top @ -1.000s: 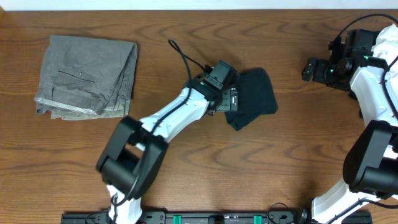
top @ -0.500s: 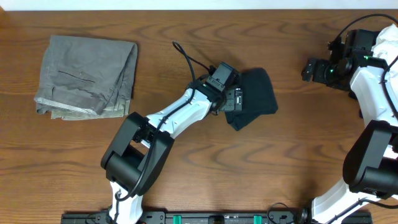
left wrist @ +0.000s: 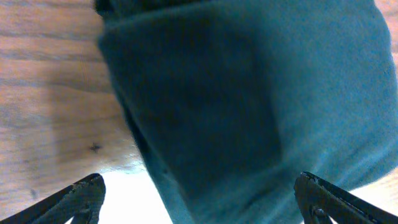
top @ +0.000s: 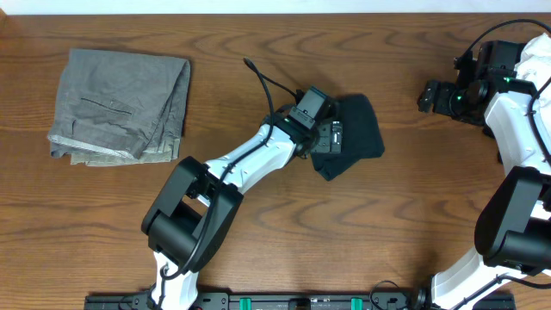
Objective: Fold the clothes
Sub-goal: 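Press the left gripper on the black bundle to flatten it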
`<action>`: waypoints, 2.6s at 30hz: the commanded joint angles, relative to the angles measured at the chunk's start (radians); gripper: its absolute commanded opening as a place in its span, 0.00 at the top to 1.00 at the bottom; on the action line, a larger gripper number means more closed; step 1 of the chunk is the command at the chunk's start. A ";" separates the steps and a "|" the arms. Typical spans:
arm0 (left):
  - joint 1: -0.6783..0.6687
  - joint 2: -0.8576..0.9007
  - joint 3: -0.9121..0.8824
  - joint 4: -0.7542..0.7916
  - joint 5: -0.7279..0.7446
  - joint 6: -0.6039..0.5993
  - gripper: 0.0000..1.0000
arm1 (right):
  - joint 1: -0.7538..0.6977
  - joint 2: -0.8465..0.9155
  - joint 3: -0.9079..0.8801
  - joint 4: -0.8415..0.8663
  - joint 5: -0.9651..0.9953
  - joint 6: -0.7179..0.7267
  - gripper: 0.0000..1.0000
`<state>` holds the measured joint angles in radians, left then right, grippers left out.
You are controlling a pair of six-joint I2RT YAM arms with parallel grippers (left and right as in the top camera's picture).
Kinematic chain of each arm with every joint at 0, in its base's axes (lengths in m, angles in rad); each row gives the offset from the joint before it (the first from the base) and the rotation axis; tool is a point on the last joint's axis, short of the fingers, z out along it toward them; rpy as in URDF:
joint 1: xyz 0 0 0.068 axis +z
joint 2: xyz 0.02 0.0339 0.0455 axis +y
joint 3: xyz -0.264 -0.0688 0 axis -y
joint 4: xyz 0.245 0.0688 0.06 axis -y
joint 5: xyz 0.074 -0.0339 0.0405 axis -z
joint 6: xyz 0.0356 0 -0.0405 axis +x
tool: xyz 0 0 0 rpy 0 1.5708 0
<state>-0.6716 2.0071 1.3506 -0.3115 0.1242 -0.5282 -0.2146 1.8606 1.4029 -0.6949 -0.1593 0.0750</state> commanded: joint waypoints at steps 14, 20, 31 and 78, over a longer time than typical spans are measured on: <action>-0.040 0.030 0.018 -0.146 -0.189 -0.016 0.14 | -0.001 0.007 0.002 -0.001 0.006 -0.002 0.01; -0.040 0.047 0.006 -0.145 -0.190 0.017 0.14 | -0.001 0.007 0.002 -0.001 0.006 -0.002 0.01; 0.035 0.050 0.006 -0.225 -0.423 0.213 0.14 | -0.001 0.007 0.002 -0.001 0.006 -0.002 0.01; 0.180 0.035 0.091 -0.353 0.040 -0.035 0.07 | -0.001 0.007 0.002 -0.001 0.006 -0.002 0.01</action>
<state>-0.4919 2.0411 1.4467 -0.6708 0.1768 -0.5510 -0.2146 1.8606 1.4029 -0.6949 -0.1593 0.0750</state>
